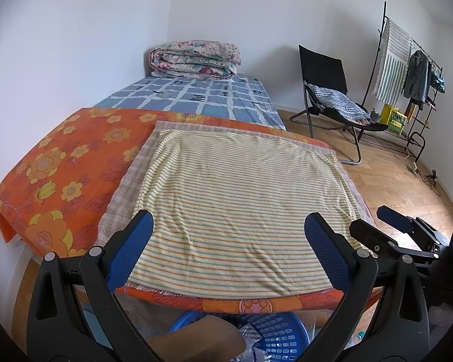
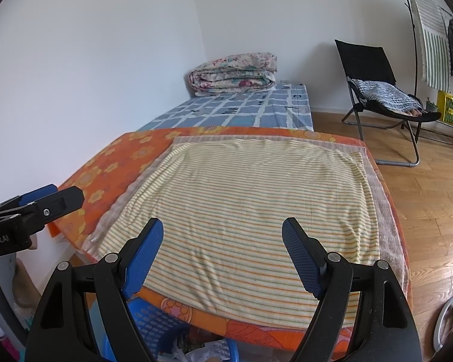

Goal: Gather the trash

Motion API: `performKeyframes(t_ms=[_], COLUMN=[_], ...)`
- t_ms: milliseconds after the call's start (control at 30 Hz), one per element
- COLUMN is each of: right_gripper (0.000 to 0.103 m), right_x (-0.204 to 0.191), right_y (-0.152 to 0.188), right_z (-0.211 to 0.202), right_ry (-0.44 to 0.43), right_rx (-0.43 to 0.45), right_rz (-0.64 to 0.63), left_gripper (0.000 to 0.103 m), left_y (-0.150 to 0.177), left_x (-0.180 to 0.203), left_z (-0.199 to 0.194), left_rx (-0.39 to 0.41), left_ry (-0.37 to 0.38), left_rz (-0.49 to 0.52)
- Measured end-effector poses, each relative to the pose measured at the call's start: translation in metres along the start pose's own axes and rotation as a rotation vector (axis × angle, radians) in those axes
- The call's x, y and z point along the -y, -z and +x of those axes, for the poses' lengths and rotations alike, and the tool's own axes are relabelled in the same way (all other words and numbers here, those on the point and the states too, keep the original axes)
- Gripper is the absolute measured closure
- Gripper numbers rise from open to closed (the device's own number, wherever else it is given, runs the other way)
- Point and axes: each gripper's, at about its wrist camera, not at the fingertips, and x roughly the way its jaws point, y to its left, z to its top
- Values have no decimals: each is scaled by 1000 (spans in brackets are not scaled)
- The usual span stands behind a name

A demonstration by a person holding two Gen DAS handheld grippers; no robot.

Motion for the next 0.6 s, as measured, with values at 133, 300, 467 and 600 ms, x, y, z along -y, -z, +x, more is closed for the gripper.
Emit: performKeyframes(t_ms=[133, 300, 467, 600], right_gripper=[22, 22, 22, 22], right_x=[0, 0, -1, -1], right_y=[0, 0, 0, 1], right_z=[0, 0, 0, 0], right_ry=[0, 1, 1, -1], right_rx=[0, -1, -1, -3], right_rz=[-2, -2, -1, -4], left_gripper=[1, 1, 1, 1], left_y=[-2, -2, -3, -5], left_x=[1, 2, 1, 3], left_z=[-2, -2, -5, -8], left_rx=[1, 3, 4, 12], left_ry=[-1, -4, -7, -31], left_rz=[-1, -4, -4, 2])
